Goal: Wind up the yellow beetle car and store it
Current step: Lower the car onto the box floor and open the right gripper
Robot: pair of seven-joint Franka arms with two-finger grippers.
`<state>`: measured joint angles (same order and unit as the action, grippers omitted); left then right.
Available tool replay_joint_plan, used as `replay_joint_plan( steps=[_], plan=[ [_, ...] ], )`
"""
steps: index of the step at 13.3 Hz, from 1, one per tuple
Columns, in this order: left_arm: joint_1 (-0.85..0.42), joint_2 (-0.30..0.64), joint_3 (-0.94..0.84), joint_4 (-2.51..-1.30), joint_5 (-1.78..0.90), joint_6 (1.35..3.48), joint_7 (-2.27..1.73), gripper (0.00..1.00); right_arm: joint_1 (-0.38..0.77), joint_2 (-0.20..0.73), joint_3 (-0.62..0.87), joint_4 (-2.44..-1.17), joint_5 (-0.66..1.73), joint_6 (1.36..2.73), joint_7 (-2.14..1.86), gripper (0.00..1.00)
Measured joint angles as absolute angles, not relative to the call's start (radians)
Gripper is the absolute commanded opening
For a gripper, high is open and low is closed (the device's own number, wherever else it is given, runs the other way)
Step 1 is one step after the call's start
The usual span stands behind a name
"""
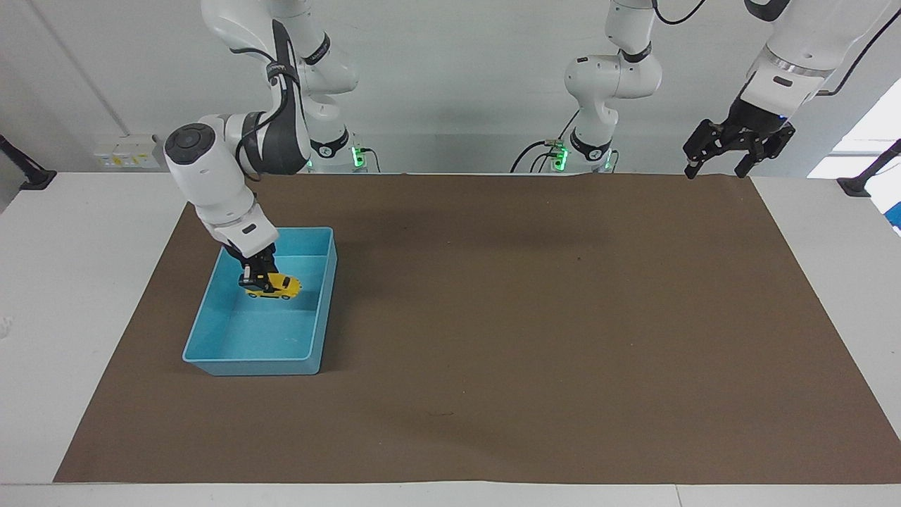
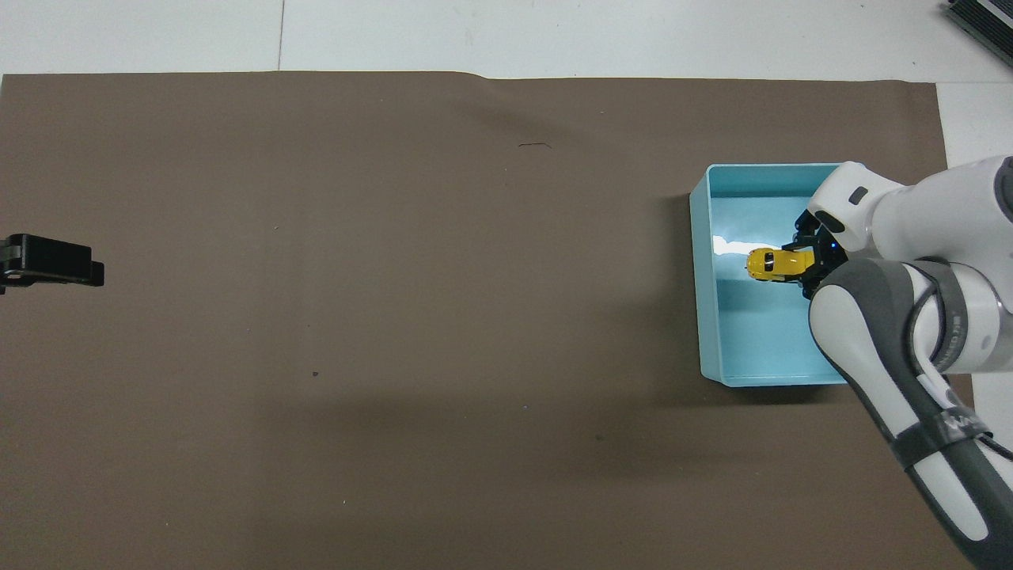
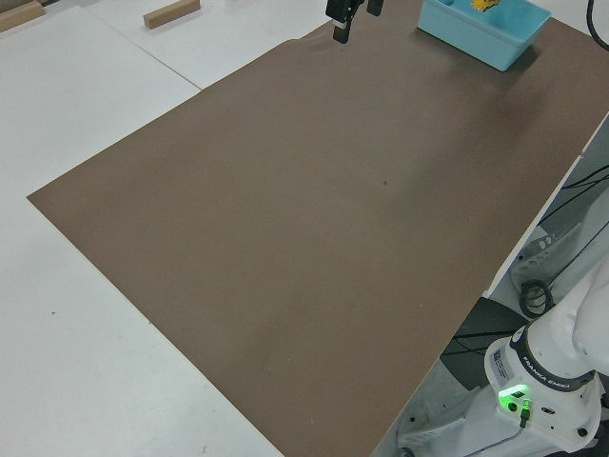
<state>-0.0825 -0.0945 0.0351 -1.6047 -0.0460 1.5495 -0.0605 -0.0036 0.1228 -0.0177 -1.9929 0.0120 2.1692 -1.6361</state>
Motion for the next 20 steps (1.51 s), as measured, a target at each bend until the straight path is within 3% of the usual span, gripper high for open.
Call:
replay_joint_plan(
  steps=[5, 14, 15, 17, 19, 20],
  plan=[
    [-0.082, -0.095, 0.035, -1.605, -0.046, 1.549, -0.061, 1.00, -0.011, 0.123, -0.021, -2.124, 0.012, 2.313, -1.648, 0.00],
    [-0.082, -0.095, 0.035, -1.605, -0.046, 1.549, -0.061, 1.00, -0.020, 0.132, -0.022, -2.169, 0.012, 2.380, -1.676, 0.00],
    [-0.082, -0.095, 0.035, -1.605, -0.046, 1.549, -0.061, 1.00, -0.021, 0.132, -0.022, -2.170, 0.012, 2.380, -1.676, 0.05],
    [-0.082, -0.095, 0.035, -1.605, -0.046, 1.549, -0.061, 1.00, -0.021, 0.132, -0.022, -2.171, 0.012, 2.380, -1.677, 0.69],
    [-0.082, -0.095, 0.035, -1.605, -0.046, 1.549, -0.061, 1.00, -0.021, 0.132, -0.022, -2.171, 0.012, 2.380, -1.677, 0.96],
    [-0.082, -0.095, 0.035, -1.605, -0.046, 1.549, -0.061, 1.00, -0.021, 0.132, -0.022, -2.171, 0.012, 2.380, -1.677, 1.00]
  ],
)
